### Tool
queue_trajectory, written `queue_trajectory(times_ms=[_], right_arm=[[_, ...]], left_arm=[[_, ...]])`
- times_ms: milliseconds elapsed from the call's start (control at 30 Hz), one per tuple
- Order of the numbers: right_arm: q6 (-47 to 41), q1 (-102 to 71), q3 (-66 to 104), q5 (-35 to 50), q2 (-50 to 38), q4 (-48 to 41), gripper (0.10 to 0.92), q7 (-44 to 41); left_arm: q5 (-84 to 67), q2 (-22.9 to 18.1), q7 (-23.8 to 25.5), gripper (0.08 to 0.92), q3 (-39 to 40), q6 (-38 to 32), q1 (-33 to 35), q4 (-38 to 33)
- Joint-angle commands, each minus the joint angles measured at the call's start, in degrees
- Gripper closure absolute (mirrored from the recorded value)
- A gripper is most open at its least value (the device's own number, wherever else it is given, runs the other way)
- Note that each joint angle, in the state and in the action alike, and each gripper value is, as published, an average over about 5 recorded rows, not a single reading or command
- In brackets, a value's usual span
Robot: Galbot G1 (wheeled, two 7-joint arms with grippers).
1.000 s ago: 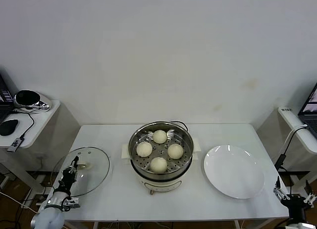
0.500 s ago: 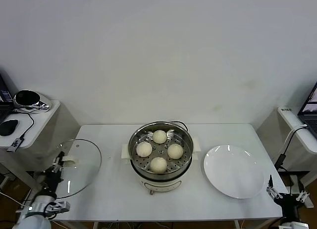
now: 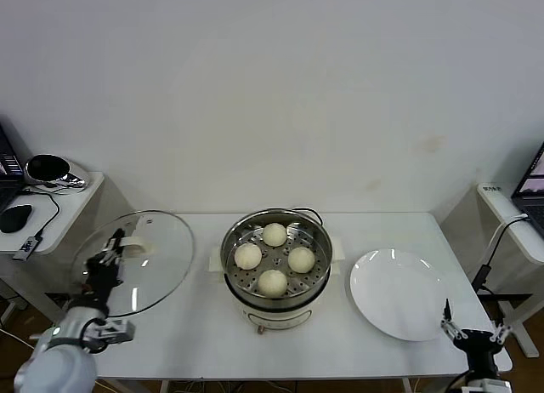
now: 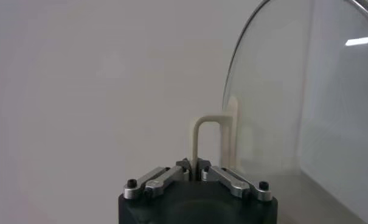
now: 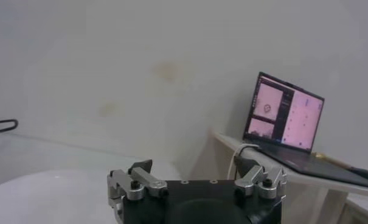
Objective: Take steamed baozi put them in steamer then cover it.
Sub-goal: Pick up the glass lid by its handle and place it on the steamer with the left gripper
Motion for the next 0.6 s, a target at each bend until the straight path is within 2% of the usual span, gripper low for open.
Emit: queue_trajectory(times_ms=[33, 133, 233, 600], right_arm=[[-0.02, 0.52, -2.11, -1.81, 0.75, -0.49, 0.203, 0.17], [-0.12, 1.04, -2.56, -2.65, 1.17, -0.91, 0.203, 0.29], [-0.34, 1.62, -3.4, -3.81, 1.82, -1.11, 0.203, 0.43], [-0.35, 2.4, -4.69, -8.01, 3.27, -2.22, 0.203, 1.17]], left_arm=[[-0.14, 3.01, 7.43, 0.857, 27.33, 15.17, -21.64, -3.46], [2.1, -0.23, 9.2, 0.857, 33.67, 17.94, -28.6, -1.3], [4.61, -3.16, 11.14, 0.857, 37.63, 19.85, -32.61, 0.9], [14.0, -13.05, 15.42, 0.857, 43.39, 21.57, -37.1, 8.02]])
